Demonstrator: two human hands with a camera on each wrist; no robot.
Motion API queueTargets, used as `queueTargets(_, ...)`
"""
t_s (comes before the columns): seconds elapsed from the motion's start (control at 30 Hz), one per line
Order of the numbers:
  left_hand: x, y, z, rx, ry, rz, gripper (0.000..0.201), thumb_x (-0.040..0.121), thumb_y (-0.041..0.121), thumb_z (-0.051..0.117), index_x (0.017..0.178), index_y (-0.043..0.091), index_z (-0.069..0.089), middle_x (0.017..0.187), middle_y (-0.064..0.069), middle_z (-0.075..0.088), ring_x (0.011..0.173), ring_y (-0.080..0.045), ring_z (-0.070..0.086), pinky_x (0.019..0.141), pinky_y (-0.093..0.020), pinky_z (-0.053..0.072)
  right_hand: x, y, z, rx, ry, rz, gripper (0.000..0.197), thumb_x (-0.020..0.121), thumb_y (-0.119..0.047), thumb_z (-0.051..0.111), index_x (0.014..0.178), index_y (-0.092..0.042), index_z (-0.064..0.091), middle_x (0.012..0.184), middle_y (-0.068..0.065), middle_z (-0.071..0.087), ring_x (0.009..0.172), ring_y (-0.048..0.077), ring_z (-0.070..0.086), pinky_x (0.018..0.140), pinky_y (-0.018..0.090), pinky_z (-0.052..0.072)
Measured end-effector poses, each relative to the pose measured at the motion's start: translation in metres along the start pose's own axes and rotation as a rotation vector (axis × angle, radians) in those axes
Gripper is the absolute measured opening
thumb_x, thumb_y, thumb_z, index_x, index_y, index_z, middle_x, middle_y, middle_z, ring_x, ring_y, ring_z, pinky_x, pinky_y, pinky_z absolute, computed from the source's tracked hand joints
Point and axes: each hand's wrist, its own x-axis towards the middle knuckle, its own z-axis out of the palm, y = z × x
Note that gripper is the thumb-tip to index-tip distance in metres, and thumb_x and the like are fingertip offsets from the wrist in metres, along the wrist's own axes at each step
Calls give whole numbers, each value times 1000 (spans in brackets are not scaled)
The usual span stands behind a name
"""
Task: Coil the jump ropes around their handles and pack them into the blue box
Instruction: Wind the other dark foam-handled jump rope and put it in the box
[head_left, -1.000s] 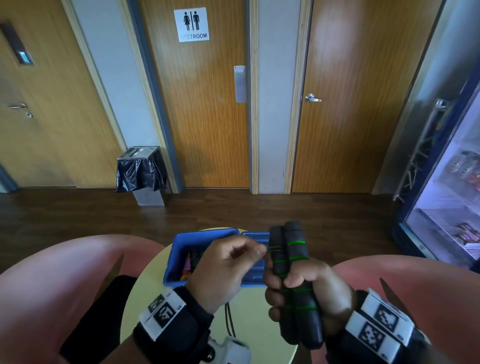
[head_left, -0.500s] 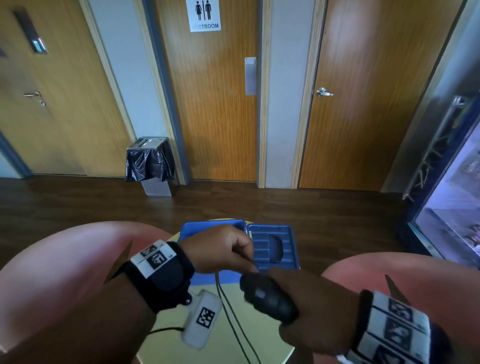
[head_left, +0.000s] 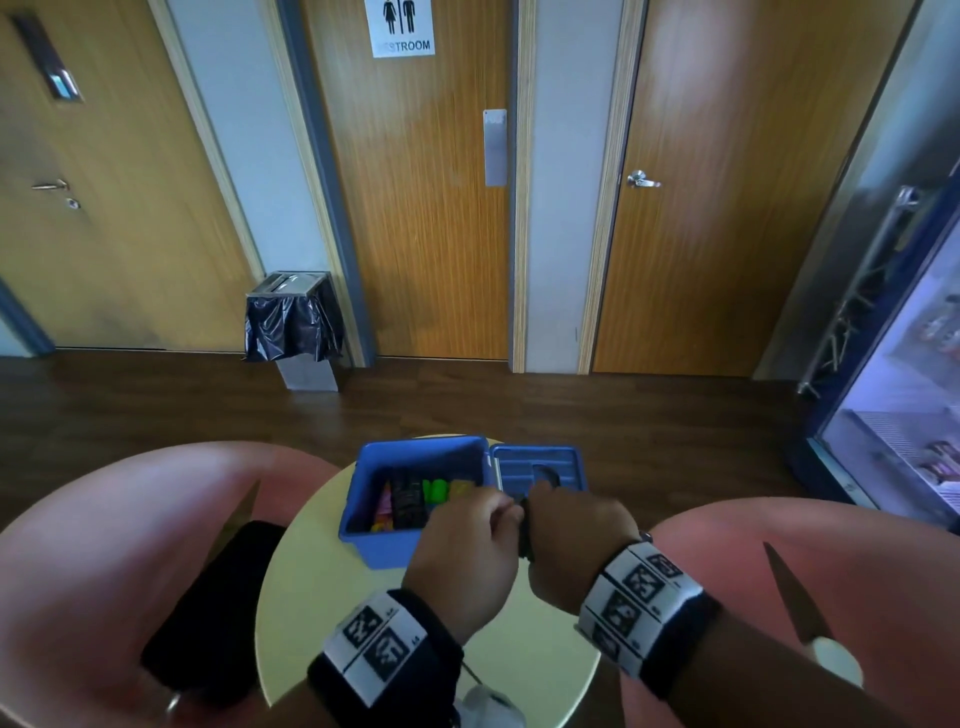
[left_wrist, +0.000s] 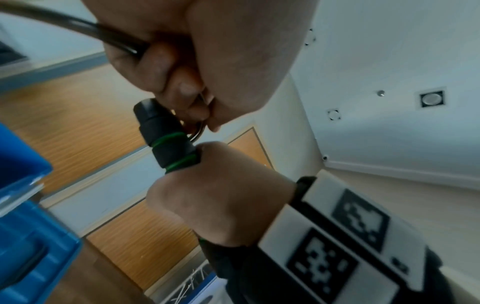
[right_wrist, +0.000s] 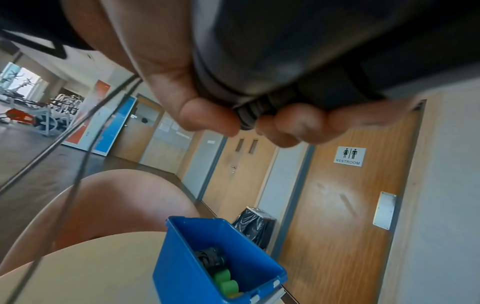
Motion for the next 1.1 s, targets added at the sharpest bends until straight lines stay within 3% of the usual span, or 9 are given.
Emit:
queueTargets(0.13,3,-7,-1,-153,-25,-237,30,99,35,51,74,19,58,64,6,57,59,-12,53,59,-32,40,7,-4,-2,-40,4,32,38,86,-21,60,119,-15,43,102,-1,65,94,20,66,73,33,45)
queueTargets(0.23,8,-9,-8,-542,-203,-561,35,102,27,47,68,16,50,48,4,33,40,-15,26,48,-29,20,12,-4,2,-122,-7,4,37,86,-20,61,118,-14,44,101,0,64,93,20,64,73,33,41)
queueTargets(0.37,4,-13,-19,-840,-327,-781,36,102,30,48,67,23,42,52,4,21,38,-11,12,45,-20,6,17,-3,6,-209,-5,-46,35,85,-21,63,115,-16,47,102,1,62,92,21,63,73,35,38)
queueTargets(0.5,3,-5,-19,-741,-325,-646,37,102,28,46,66,18,41,50,-1,33,38,-15,26,43,-23,18,21,-3,2,-199,29,-59,33,87,-22,61,115,-17,45,102,0,63,91,21,63,75,35,41)
queueTargets(0.63,-2,-9,-14,-52,-147,-125,28,101,33,46,78,16,49,66,-2,54,57,-19,56,58,-36,47,23,-3,-3,-74,24,-19,27,86,-23,60,109,-19,47,95,-4,64,85,18,64,76,34,52)
queueTargets(0.73,-5,-13,-13,269,-112,67,20,102,39,37,86,28,42,74,8,54,72,-16,60,63,-34,46,24,0,-1,42,-5,37,21,84,-24,59,102,-21,47,86,-7,62,74,13,61,65,30,52)
queueTargets(0.97,-12,-9,-8,383,-40,214,24,97,42,37,78,28,41,62,3,55,54,-18,54,47,-29,31,24,3,5,225,-41,117,12,79,-32,52,90,-26,55,79,-10,62,69,10,62,65,28,55)
queueTargets(1.03,-14,-7,-6,194,-45,173,28,100,40,40,81,22,51,64,2,54,56,-15,50,52,-34,35,20,7,1,209,-2,122,16,81,-32,54,95,-24,52,80,-9,61,69,12,62,68,30,56)
queueTargets(1.1,-14,-4,-3,-223,-69,-13,26,99,30,51,82,10,55,56,2,43,50,-13,37,49,-30,29,16,9,-6,174,65,116,25,82,-32,58,102,-22,47,85,-7,61,73,15,62,71,32,56)
